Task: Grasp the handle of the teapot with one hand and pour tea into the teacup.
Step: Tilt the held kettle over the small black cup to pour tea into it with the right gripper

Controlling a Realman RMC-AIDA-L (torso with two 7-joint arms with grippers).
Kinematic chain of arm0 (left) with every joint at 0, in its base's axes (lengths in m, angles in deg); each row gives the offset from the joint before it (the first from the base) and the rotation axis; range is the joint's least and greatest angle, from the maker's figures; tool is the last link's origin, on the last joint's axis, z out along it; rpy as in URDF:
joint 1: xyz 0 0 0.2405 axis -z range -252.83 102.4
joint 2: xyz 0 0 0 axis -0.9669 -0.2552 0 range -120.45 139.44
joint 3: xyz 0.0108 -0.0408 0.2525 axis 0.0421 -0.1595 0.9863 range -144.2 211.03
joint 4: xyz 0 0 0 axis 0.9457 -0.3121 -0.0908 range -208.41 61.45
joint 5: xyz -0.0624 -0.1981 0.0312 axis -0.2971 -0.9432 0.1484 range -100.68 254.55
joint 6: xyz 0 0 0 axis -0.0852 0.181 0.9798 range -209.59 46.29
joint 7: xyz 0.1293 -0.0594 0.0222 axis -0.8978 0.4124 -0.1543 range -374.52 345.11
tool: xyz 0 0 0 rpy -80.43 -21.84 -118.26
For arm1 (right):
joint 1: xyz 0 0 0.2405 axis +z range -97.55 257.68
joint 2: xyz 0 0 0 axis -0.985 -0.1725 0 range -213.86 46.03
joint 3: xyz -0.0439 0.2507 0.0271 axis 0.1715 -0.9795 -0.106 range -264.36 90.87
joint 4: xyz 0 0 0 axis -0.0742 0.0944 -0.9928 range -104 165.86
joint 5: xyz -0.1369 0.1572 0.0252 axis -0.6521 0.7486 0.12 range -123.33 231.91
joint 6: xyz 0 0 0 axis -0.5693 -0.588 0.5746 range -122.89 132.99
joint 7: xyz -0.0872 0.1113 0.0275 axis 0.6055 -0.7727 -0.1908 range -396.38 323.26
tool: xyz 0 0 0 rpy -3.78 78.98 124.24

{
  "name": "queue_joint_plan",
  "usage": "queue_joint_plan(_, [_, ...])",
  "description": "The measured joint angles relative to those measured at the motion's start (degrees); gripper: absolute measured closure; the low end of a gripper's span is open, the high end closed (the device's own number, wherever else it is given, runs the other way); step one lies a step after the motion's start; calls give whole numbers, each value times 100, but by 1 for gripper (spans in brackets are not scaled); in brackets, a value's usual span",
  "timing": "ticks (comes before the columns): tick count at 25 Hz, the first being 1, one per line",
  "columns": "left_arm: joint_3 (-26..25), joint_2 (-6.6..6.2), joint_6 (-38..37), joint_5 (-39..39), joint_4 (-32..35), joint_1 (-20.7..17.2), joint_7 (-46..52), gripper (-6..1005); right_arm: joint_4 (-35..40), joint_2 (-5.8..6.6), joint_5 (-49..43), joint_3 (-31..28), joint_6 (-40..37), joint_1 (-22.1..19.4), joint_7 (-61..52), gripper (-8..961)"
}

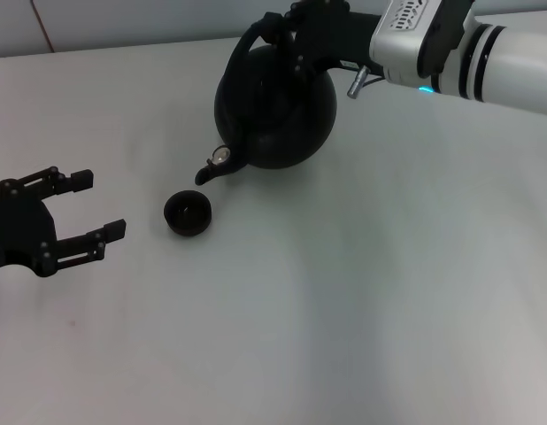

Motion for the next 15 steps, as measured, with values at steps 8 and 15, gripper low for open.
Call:
queue_joint_plan(8, [0,0,0,0,0,-12,0,211,81,0,-62,79,1,1,0,865])
queue_joint_plan(15, [0,0,0,0,0,-6,0,211,155,0,-207,146,68,-14,0,865])
